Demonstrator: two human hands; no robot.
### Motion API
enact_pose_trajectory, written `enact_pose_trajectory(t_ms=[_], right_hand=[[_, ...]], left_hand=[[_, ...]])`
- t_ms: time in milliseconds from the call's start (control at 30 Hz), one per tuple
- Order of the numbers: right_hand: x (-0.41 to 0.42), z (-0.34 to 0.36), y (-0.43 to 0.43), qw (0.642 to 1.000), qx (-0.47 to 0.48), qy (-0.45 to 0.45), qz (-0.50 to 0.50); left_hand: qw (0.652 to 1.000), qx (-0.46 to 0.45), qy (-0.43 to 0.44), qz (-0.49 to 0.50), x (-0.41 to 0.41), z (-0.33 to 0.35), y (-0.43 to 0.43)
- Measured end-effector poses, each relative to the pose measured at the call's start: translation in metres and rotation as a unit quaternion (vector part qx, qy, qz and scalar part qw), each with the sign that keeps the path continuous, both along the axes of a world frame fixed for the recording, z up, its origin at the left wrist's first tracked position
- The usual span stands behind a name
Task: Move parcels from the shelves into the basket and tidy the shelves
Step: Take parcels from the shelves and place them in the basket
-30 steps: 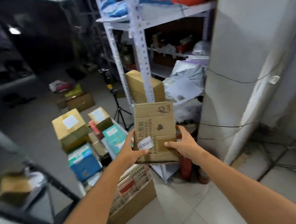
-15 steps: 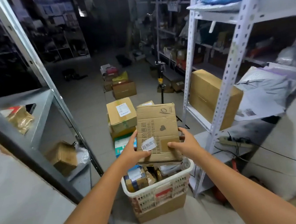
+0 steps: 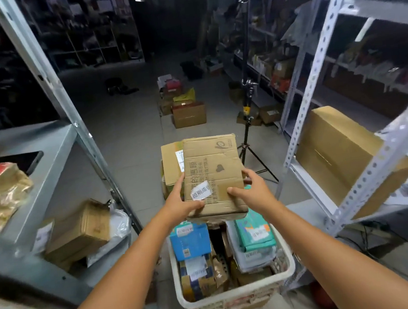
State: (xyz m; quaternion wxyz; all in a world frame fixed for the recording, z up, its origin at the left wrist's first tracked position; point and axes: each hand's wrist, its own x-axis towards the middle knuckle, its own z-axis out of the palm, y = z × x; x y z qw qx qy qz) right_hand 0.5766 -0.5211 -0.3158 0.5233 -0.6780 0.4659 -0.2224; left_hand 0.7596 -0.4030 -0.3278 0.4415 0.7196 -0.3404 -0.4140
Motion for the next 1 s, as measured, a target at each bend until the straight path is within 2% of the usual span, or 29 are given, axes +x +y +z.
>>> enact_pose_trajectory(t_ms=[267, 433, 767, 1000], right_hand=[[0.078, -0.002, -0.093, 0.996, -0.015, -0.004, 0.084], [0.118, 0.0, -0.126, 0.991, 0.007, -0.002, 0.131], [0.183, -0.015, -0.16, 0.994, 0.014, 0.012, 0.111], [0.195, -0.016, -0.168, 0.995, 0.016, 0.035, 0.09]], left_hand=[[0.994, 0.009, 0.033, 0.105, 0.06, -0.005, -0.066], [0.988, 0.009, 0.059, 0.143, 0.095, -0.007, -0.092], [0.989, 0.039, 0.062, 0.128, 0.162, -0.026, -0.131], [0.993, 0.049, 0.067, 0.088, 0.181, -0.031, -0.145]])
